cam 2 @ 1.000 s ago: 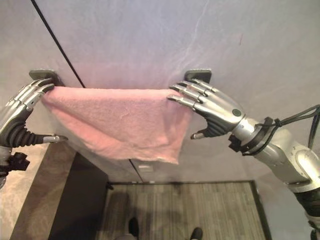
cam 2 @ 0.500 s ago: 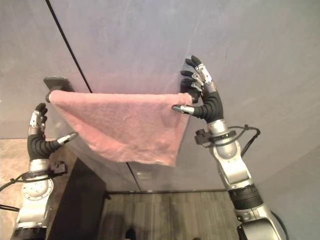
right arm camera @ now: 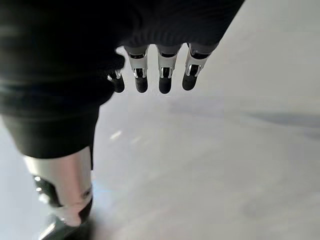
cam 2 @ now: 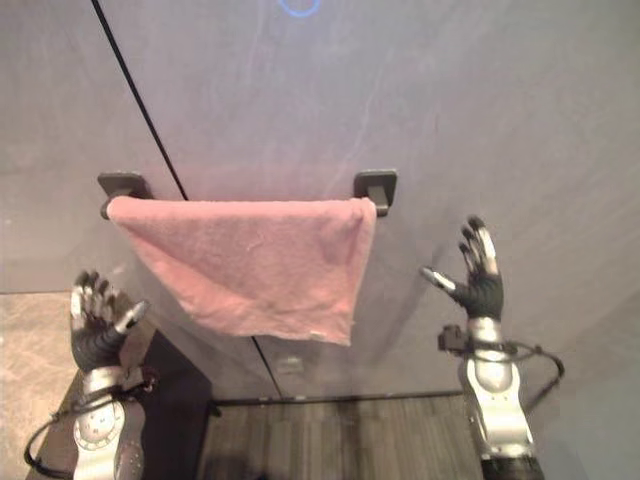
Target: Put brush and paste in cup on sink, flatten towel.
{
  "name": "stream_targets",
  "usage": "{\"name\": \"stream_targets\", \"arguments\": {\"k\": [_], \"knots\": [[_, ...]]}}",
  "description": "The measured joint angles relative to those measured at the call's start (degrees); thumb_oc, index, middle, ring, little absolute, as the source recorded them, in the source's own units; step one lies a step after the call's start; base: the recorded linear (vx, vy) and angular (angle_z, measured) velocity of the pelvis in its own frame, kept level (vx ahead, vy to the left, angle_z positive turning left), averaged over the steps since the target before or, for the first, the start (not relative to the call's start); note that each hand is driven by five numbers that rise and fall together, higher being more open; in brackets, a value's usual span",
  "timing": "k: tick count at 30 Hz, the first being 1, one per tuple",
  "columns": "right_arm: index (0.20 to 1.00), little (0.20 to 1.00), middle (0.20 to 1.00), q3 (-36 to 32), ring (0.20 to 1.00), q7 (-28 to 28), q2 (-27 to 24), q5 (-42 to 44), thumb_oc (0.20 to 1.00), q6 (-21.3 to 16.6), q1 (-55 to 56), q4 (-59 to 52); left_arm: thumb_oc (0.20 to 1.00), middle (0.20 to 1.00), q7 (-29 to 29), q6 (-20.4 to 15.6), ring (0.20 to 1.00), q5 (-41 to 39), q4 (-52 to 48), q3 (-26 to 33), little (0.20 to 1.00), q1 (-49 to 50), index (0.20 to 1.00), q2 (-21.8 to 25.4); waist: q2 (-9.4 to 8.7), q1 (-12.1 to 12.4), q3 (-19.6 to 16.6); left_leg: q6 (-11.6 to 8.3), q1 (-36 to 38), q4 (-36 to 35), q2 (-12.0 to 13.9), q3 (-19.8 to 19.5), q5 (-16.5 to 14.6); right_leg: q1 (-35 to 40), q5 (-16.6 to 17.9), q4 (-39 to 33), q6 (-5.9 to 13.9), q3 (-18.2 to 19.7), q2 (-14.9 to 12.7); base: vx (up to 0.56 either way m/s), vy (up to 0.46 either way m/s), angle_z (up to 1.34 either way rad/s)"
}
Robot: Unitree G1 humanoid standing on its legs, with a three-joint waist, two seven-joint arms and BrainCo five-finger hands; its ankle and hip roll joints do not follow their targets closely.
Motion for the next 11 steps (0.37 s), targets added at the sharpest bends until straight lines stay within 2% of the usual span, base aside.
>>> {"name": "stream_targets", "arguments": {"k": [3,5,11], "knots": [[1.000,1.000,1.000,3.1,1.000,2.4,0.4,7.0,1.000,1.5,1.8,8.5,1.000,1.000,-1.5,2.1,1.000,-3.9,7.3,-2.3,1.000,0.2,1.000,-0.1,-0.41,-0.3,-0.1,0.14,-0.1,-0.1,0.0,0.0,-0.1,-0.1,-0.1,0.0,-0.04,0.1,0.0,-0.05,-0.014,-0.01],[1.000,1.000,1.000,5.5,1.000,6.4,-0.3,11.5,1.000,4.5,2.1,14.5,1.000,1.000,-3.8,4.5,1.000,-6.0,12.0,-4.4,1.000,0.1,1.000,0.2,-0.61,-0.3,-0.2,0.15,0.0,-0.1,0.0,0.0,-0.1,0.0,-0.1,0.0,-0.09,0.1,0.0,0.00,0.000,0.00],[1.000,1.000,1.000,9.8,1.000,7.3,-0.7,8.9,1.000,7.7,-1.8,35.4,1.000,1.000,-6.0,7.0,1.000,-6.5,31.4,-8.4,1.000,-2.1,1.000,0.5,-0.28,-0.4,-0.2,0.15,0.0,-0.1,0.1,0.1,-0.1,0.0,-0.1,-0.2,-0.12,0.2,0.0,0.00,0.000,0.00]]}}
